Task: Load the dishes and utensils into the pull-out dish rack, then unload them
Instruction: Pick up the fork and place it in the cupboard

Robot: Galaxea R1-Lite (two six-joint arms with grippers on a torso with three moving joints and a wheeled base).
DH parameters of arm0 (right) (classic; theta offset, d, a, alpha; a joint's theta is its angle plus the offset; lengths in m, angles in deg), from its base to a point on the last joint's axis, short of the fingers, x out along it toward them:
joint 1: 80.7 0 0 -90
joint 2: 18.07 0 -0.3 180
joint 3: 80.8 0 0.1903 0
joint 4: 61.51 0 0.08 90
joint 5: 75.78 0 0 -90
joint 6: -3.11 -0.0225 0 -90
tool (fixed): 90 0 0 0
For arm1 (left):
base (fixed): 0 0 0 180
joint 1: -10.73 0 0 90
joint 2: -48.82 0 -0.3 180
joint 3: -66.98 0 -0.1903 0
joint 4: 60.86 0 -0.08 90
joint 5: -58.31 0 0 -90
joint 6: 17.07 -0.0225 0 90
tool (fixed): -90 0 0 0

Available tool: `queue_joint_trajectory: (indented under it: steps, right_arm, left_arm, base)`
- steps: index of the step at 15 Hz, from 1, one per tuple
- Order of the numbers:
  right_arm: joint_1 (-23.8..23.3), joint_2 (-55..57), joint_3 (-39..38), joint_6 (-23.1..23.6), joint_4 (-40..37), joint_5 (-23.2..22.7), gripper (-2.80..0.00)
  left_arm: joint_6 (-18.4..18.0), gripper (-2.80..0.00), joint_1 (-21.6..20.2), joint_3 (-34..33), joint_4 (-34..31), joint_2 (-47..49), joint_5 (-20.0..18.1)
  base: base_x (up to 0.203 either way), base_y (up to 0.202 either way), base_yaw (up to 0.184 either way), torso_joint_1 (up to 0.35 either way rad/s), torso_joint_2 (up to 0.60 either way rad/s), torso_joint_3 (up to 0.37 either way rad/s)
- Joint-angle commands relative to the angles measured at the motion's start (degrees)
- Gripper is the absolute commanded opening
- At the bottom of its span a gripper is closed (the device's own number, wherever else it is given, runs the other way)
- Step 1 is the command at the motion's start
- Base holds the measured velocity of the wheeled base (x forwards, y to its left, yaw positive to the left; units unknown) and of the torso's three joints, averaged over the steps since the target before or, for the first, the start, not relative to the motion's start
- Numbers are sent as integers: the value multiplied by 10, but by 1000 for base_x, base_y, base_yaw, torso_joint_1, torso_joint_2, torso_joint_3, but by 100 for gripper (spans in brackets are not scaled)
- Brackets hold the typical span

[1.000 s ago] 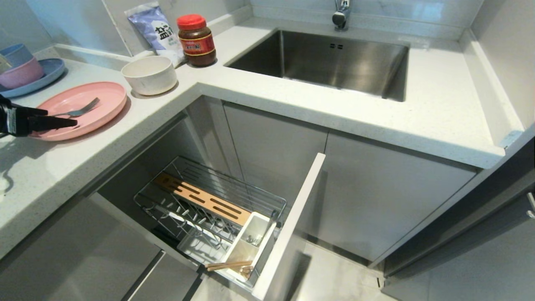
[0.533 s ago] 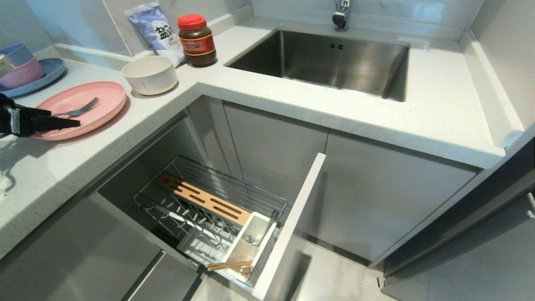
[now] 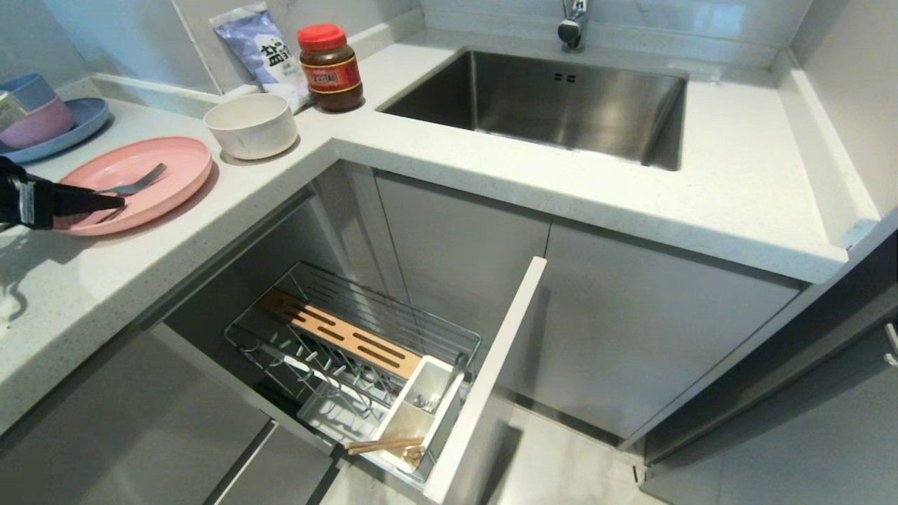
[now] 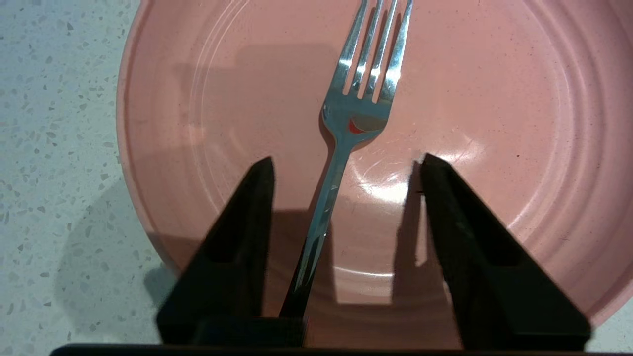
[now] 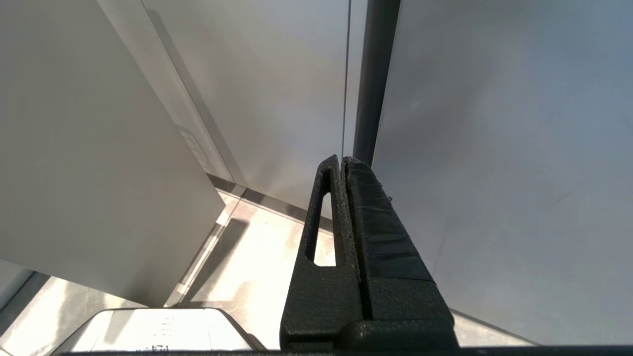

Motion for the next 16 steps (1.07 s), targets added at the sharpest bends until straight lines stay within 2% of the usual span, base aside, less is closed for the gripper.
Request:
queue_joint_trajectory:
  steps: [1, 9, 12, 14, 16]
  right_arm:
    - [0, -1, 0, 0, 0, 0, -280]
    - [0, -1, -1, 0, 0, 0, -280]
    - [0, -1, -1, 0, 0, 0, -280]
    - [0, -2, 0, 0, 0, 0, -280]
    - [0, -1, -1, 0, 0, 0, -280]
  left_arm:
    - [-2, -280, 0, 0, -1, 1, -2]
    - [-2, -280, 12, 0, -1, -2, 9]
    - [13, -280, 12, 0, -10, -36, 6]
    - [55, -280, 12, 0, -21, -75, 5]
    - [120, -280, 12, 0, -27, -127, 3]
  base:
    - [0, 0, 0, 0, 0, 0]
    - [0, 0, 0, 0, 0, 0]
    - [0, 0, 0, 0, 0, 0]
    - [0, 0, 0, 0, 0, 0]
    - [0, 0, 0, 0, 0, 0]
